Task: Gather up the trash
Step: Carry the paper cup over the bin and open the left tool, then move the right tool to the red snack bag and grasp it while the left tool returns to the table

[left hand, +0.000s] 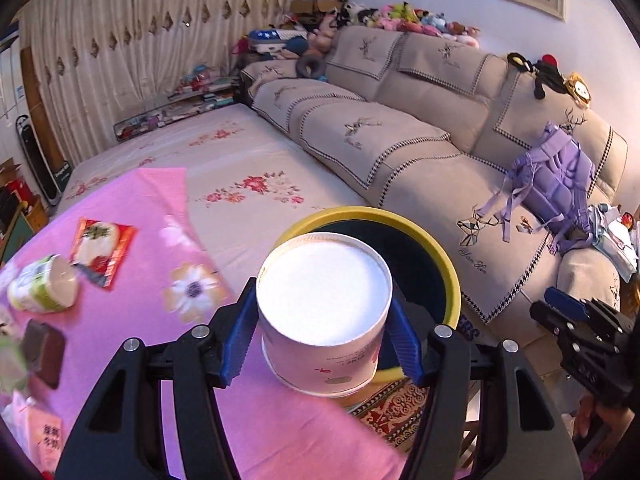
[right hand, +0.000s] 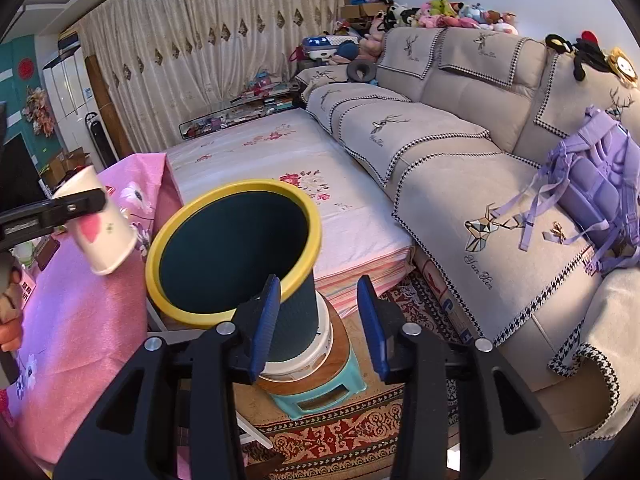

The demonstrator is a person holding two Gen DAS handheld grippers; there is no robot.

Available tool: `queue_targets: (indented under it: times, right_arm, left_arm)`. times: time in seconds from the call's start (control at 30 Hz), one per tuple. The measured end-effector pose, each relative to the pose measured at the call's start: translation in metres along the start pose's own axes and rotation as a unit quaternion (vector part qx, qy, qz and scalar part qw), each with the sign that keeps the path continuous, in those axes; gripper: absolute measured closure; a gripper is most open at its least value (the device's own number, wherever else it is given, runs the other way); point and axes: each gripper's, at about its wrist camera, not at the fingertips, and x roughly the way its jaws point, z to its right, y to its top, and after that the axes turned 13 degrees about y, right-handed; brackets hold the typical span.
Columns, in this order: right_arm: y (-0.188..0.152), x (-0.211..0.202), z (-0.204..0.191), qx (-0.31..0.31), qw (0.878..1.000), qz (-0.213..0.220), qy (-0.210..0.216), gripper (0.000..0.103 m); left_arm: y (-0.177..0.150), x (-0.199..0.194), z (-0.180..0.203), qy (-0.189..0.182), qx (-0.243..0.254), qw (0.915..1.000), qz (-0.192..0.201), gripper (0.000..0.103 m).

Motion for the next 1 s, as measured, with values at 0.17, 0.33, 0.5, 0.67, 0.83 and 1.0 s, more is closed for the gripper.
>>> queue_targets:
  times: [0.17,0.33,0.5,0.67,0.83,1.0]
  right_arm:
    - [-0.004,0.003,0.017,0.019,1.0,-0.002,-0.003,0.062]
    - [-0.006,0.007,0.024,0.029,1.0,-0.006,-0.003,0.062]
    - [-0.007,0.011,0.016,0.033,0.999,-0.008,0.006,0.061]
    - [-0.006,0.019,-0.005,0.014,0.999,-0.02,0.024,0.061]
    - [-0.004,0.026,-0.044,-0.017,0.998,-0.027,0.055,0.059]
    - [0.002,0.036,-0.095,-0.059,0.992,-0.04,0.101,0.058]
  left_arm:
    - [0.016,0.039,0.028,0.007,0.008,0.9999,-0.013,0.035]
    - [0.024,0.047,0.033,0.011,0.0,0.9998,-0.017,0.031]
    - [0.013,-0.009,0.011,0.018,-0.017,0.9995,0.022,0.02]
    - [-0.017,-0.081,-0.033,0.025,-0.045,0.9973,0.052,0.011]
    - [-0.061,-0.151,-0.09,0.069,-0.092,0.99,0.082,0.008]
    - [-0.117,-0.206,-0.157,0.149,-0.149,0.9727,0.098,0.006]
